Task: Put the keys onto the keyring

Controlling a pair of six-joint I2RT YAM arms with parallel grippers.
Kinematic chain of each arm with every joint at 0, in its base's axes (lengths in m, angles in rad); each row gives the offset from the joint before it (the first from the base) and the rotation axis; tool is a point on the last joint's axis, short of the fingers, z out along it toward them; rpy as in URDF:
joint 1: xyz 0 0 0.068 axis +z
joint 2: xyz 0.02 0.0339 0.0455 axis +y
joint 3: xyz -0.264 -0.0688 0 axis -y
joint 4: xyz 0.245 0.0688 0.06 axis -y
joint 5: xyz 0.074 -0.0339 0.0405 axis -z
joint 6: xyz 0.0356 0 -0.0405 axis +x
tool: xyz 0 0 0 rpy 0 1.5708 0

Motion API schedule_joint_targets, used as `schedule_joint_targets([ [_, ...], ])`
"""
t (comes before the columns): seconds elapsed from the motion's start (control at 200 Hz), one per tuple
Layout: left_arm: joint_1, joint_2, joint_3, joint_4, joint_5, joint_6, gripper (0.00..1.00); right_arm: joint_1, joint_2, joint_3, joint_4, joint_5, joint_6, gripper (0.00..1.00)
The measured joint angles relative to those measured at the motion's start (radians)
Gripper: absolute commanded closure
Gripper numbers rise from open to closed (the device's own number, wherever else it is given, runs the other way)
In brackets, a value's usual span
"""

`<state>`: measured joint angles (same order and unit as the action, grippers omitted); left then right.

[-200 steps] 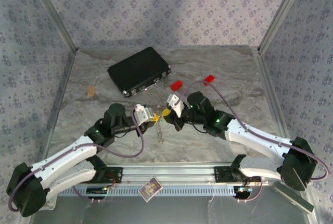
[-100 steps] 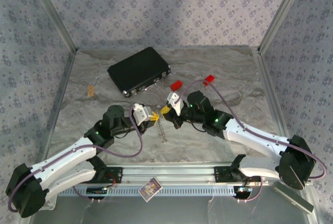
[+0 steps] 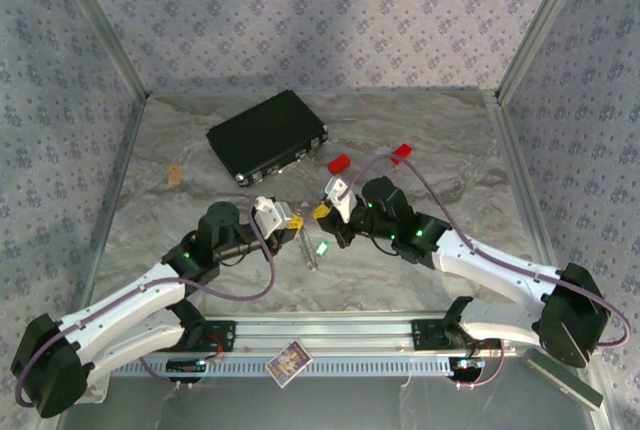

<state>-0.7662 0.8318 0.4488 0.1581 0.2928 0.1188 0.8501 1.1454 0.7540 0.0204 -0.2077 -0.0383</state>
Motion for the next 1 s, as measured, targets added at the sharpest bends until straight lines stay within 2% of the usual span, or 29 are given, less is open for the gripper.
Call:
schedule_joint_targets([
  [0.17,0.0,-0.047,0.002,-0.101,-0.066,0.007,1.0,-0.047,0.008,-0.002,-0.134,0.09,0.106,0.68],
  [0.53,0.037,-0.143,0.048,-0.254,-0.159,0.03,1.0,0.041,0.23,0.029,-0.333,0.103,0.294,0.59],
  [0.78,0.045,-0.159,0.051,-0.264,-0.167,0.03,1.0,0.145,0.362,0.112,-0.388,0.139,0.252,0.56],
  [0.999,0.046,-0.187,0.066,-0.269,-0.224,0.027,1.0,0.159,0.433,0.147,-0.397,0.176,0.143,0.56],
])
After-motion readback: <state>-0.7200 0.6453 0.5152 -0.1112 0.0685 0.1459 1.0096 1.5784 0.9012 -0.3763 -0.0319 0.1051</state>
